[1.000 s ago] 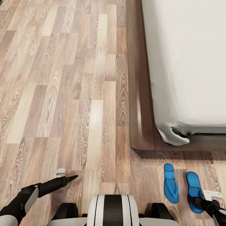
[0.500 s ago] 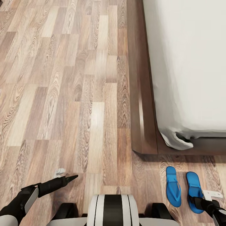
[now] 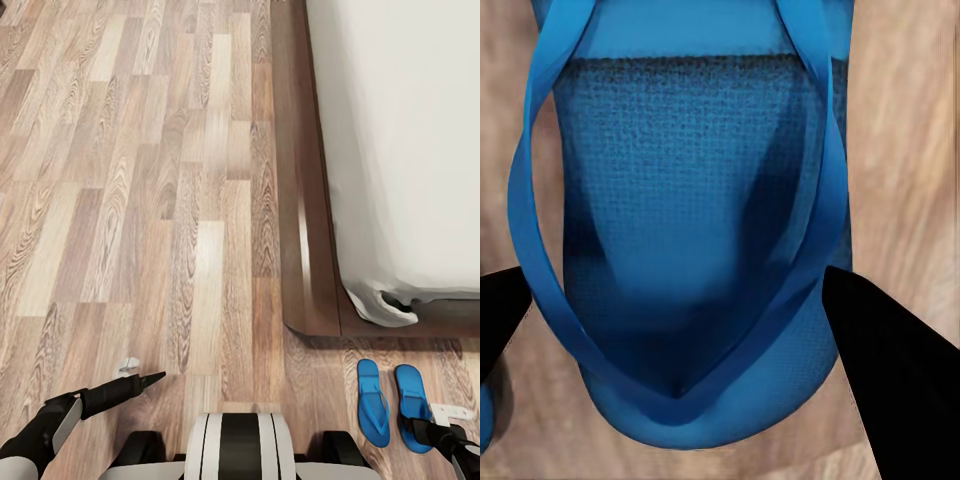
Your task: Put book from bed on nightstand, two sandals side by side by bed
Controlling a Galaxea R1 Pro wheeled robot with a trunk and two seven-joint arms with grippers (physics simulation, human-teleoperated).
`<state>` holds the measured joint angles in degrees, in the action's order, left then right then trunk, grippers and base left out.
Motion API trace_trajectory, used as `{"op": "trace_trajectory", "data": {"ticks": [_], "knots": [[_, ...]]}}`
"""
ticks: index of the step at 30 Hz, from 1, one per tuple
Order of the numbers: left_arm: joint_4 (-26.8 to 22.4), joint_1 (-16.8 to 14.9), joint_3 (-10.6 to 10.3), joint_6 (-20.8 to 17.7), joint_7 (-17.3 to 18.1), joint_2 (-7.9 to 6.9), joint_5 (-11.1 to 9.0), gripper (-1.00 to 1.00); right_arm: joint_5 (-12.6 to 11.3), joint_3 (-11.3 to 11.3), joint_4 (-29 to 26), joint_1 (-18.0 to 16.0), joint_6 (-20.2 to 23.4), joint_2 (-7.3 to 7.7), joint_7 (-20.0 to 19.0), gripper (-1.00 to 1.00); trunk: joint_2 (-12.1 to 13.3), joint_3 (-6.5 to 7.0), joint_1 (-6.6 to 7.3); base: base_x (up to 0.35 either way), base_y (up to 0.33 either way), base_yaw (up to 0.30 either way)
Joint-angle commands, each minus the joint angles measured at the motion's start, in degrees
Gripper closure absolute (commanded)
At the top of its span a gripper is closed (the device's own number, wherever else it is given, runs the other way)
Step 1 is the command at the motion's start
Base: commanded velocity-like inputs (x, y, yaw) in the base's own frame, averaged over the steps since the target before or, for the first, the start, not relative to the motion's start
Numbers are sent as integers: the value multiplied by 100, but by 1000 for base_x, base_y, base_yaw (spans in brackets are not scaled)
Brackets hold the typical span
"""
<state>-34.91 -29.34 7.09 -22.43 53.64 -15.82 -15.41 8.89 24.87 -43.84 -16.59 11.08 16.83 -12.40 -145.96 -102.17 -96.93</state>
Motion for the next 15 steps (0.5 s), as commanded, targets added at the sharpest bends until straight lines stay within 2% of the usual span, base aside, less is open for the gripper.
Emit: {"op": "trace_trajectory", "data": {"ticks": [1,15], "knots": [[6,-1,5,-51,9,0,-33,-100,60,27,-11,-2,25,-4,-50,100,-1,-3,-1,74,0,0],[11,-1,11,-51,18,0,-32,-100,60,27,-11,-2,25,-4,-52,100,-1,-3,-1,8,0,0]]}}
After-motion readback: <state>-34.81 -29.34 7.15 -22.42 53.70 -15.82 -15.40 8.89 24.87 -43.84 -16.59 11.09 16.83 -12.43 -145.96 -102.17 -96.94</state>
